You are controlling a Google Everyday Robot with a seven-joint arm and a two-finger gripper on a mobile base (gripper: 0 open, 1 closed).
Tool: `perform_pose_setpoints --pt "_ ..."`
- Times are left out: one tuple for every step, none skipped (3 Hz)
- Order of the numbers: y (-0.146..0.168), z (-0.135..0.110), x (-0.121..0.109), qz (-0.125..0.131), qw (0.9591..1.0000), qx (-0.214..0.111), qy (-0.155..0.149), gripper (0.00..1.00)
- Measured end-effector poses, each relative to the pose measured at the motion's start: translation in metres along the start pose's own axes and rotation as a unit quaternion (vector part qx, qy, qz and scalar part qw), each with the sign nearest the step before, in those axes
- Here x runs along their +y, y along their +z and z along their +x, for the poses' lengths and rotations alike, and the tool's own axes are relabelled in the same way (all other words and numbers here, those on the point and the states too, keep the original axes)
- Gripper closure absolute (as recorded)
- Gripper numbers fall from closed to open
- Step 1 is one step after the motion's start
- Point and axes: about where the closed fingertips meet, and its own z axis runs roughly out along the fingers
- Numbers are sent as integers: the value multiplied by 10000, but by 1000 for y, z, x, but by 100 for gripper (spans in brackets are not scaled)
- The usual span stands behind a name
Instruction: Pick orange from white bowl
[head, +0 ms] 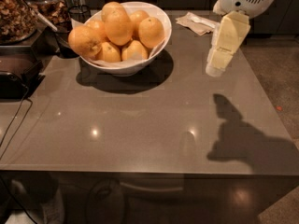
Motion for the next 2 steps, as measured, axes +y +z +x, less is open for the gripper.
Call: perform_pose_setpoints --pt "-3 -12 -6 128 9998 -133 -66 0" --pt "-1 -23 -13 208 9993 -262 -161 0"
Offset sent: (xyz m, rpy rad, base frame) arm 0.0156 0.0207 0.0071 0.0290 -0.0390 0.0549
